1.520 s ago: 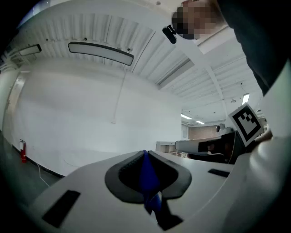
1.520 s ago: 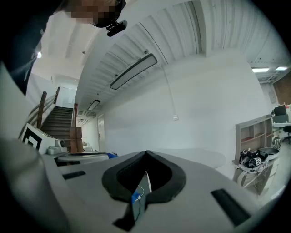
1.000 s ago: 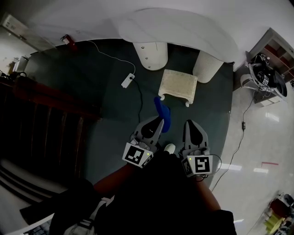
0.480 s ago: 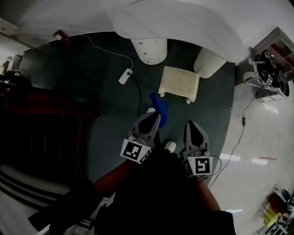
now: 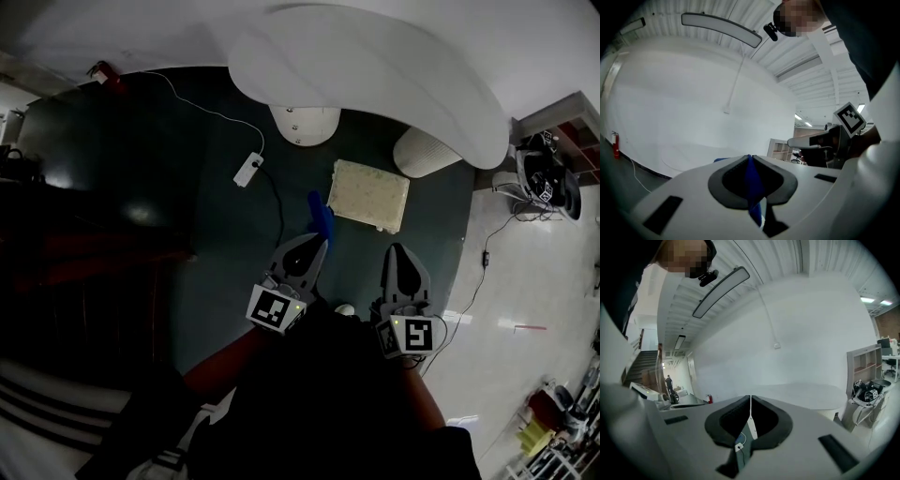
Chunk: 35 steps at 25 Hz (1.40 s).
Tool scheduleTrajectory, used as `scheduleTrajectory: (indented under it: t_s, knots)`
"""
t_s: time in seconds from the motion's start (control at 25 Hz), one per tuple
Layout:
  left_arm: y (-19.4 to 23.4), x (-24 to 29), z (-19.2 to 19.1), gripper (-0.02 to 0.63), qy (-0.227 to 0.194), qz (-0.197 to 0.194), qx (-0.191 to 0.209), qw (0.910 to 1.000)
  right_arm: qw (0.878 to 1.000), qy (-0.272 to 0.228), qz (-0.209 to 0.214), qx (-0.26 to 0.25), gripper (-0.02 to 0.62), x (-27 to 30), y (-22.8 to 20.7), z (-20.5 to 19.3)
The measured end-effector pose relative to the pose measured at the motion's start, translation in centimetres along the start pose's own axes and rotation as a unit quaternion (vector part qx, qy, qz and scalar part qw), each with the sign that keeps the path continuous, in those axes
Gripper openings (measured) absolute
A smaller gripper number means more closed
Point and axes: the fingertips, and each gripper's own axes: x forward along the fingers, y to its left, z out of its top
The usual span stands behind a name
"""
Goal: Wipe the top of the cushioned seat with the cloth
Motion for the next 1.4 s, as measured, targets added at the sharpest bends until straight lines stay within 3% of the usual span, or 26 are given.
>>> scheduleTrajectory:
  t_s: [0.2,0.48,0.76,0.96,1.12,1.28,1.4]
  knots:
    - [5.3,1.3,-1.5,0.035,0.024,-0.012,-0.024,0.9994,0.999,-0.018,-0.026,0.01,0.037,5.7,0.5,1.9]
    - [9.7,4.0,-2.6,0.035,0.051,-0.008,-0.046,0.9976,0.998,0.015,-0.053,0.019,0.037,8.8,-1.9,0.5]
    - [11.8,7.8,-4.2,0.035,0.03,0.02,-0.063,0.9974,0.998,0.011,-0.035,0.041,0.037,12.7,-4.8,-1.1]
    - [12.5,12.7,-5.9,0.035,0.054,0.038,-0.045,0.9968,0.998,0.015,-0.024,0.061,0.037,15.9,-9.1,-1.8]
    - [12.3,17.5,-8.4,0.035,0.079,0.025,0.003,0.9966,0.999,0.023,-0.014,0.04,0.037,18.7,-14.0,-2.3]
    - [12.5,20.8,-12.3,0.035,0.134,0.022,0.046,0.9897,0.997,0.047,-0.004,0.053,0.037,20.7,-18.1,-3.9]
    - [13.0,23.2,-15.2,0.035,0.154,0.016,0.033,0.9874,0.996,0.056,0.008,0.064,0.037,22.6,-20.4,-5.0]
